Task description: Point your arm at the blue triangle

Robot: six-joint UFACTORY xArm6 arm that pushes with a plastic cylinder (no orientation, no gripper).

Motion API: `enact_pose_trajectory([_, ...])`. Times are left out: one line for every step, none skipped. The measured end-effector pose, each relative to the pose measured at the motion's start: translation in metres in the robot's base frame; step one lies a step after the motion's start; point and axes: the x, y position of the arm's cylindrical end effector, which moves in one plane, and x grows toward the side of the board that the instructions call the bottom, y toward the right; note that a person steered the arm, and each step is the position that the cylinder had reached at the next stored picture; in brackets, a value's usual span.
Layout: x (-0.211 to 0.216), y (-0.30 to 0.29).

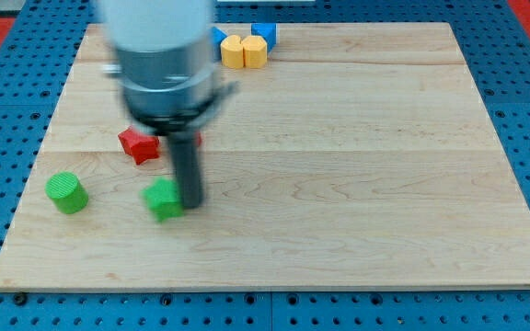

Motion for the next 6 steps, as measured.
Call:
enact_pose_trajectory([0.0, -0.047])
enact_pose_trajectory([0.003, 0.022])
enact_pose_trajectory([-0.083, 0.11])
enact_pose_trajectory([-0.19, 0.184])
enact_pose_trajectory([-0.279, 0.202])
enact_pose_trajectory([-0.319, 0.188])
